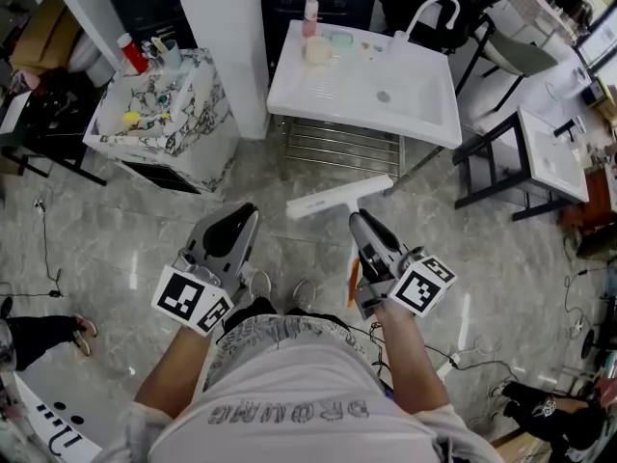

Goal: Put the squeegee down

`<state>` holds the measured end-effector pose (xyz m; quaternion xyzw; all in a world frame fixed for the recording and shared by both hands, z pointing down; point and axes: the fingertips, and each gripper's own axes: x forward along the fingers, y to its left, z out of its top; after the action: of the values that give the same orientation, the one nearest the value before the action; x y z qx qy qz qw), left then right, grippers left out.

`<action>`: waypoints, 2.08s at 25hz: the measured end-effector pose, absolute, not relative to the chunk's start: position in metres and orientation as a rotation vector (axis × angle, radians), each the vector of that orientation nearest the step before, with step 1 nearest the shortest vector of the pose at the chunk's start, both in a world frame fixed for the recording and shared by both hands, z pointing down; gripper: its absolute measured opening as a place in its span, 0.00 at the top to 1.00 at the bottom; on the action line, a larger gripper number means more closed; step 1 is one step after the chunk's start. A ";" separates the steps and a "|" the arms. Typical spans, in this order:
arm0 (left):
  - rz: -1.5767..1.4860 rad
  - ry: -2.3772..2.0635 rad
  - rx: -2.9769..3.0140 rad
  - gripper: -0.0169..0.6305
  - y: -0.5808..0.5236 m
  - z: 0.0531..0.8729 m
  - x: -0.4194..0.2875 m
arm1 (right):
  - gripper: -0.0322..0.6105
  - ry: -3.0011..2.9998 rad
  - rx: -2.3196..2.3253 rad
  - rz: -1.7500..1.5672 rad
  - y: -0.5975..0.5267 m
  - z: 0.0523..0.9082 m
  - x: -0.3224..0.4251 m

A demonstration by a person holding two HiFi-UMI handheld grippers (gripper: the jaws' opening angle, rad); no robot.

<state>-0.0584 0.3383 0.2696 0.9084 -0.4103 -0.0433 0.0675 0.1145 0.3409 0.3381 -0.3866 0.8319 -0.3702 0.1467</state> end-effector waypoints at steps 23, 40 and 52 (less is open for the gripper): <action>-0.128 -1.310 2.723 0.91 0.317 0.269 -0.027 | 0.82 2.417 -1.055 -1.063 0.311 0.342 0.149; -0.151 -1.294 2.730 0.91 0.268 0.277 -0.021 | 0.82 2.414 -1.077 -1.051 0.265 0.348 0.158; -0.161 -1.239 2.727 0.91 0.196 0.288 -0.049 | 0.82 2.406 -1.123 -1.064 0.203 0.357 0.127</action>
<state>-0.0490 0.1957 0.2882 0.9068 -0.4121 -0.0535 0.0711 0.1270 0.2028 0.3570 -0.3885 0.8329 -0.3684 0.1400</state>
